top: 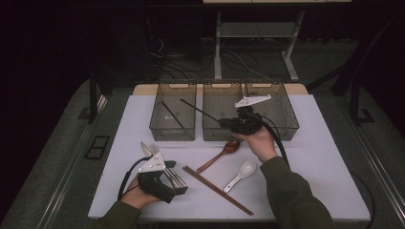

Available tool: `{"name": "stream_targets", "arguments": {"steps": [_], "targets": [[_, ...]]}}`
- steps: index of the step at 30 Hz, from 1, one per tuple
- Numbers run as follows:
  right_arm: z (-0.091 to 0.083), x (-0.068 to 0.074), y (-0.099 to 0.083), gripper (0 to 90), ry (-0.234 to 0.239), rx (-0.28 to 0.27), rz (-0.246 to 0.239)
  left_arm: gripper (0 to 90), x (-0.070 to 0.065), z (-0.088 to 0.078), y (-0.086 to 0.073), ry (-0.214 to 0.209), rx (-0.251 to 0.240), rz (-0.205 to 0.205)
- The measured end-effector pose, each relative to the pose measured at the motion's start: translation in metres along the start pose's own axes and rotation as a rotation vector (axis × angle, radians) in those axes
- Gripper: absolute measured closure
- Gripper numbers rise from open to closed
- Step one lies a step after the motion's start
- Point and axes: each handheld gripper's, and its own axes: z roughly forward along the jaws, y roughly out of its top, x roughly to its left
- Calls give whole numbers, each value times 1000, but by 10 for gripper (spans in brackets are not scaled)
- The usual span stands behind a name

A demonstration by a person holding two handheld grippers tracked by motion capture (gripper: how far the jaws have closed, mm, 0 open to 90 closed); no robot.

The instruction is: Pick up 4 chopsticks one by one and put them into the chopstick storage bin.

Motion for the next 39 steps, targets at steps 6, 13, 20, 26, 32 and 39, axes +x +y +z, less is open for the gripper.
{"name": "stream_targets", "arguments": {"steps": [6,13,20,26,32,39], "targets": [[13,0,11,860,-5,13,14,0,0,-1,0,-3,6,6],[26,3,23,859,-17,29,17,0,1,-2,0,-1,-1,1],[38,6,34,860,-28,37,10,0,1,-2,1,1,-2,0],[49,7,42,859,-38,47,10,0,2,-2,1,0,-5,1],[62,9,49,859,-40,58,13,0,2,-2,0,1,-4,4],[81,10,57,859,-58,86,3,0,2,-2,1,1,-8,-1]]}}
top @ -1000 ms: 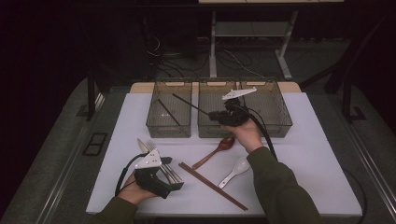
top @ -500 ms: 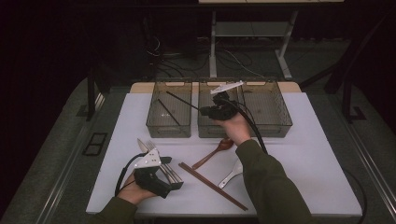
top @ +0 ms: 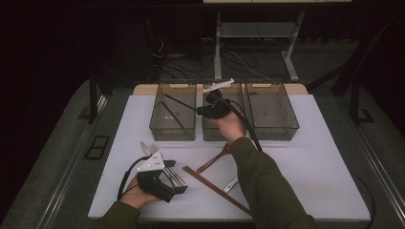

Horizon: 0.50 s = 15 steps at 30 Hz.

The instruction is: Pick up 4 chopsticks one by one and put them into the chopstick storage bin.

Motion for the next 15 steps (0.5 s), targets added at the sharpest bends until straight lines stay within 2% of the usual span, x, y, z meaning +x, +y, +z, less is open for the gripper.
{"name": "stream_targets", "arguments": {"steps": [15], "targets": [[39,10,16,859,-54,68,-17,0,0,-1,1,-3,-4,6]]}}
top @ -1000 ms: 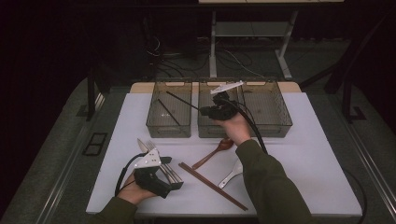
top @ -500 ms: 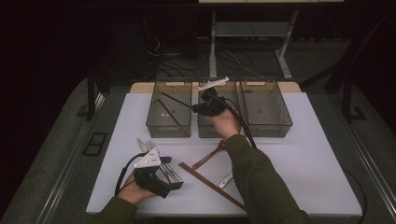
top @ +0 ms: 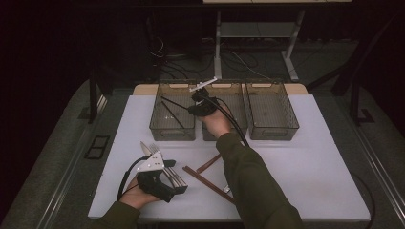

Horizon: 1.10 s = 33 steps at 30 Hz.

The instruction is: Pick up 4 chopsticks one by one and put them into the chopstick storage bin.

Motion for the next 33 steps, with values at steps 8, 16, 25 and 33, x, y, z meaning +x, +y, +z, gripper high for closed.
{"name": "stream_targets", "arguments": {"steps": [8,16,25,33], "targets": [[12,5,6,847,-15,12,-8,0,1,0,0,-3,-2,3],[12,9,7,621,-1,4,-11,0,1,0,0,-2,-3,2],[0,6,5,511,28,-23,4,0,1,0,0,-1,-3,-7],[-17,7,-6,445,68,-48,-12,0,1,1,0,3,2,-4]]}}
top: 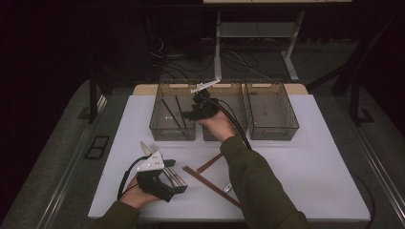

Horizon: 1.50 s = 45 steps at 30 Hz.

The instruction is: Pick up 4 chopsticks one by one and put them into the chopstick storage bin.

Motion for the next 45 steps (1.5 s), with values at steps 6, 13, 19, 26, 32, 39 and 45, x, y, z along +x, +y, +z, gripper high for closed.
{"name": "stream_targets", "arguments": {"steps": [6,13,19,26,32,39,45], "targets": [[-13,1,-11,427,23,-2,-14,0,0,0,0,2,2,2],[-27,0,-26,418,43,-10,-22,0,0,1,-1,5,0,-6],[-41,-1,-38,402,62,-20,-21,0,-1,2,-1,0,-10,-15],[-55,-1,-52,377,78,-21,-33,0,-1,1,-1,0,4,-7],[-69,-2,-65,367,79,-23,-54,0,-1,1,-1,-4,1,-8],[-85,-5,-84,347,102,-46,-48,0,0,1,0,2,-2,-13],[-100,2,-99,343,118,-52,-78,0,0,1,-1,7,0,-7]]}}
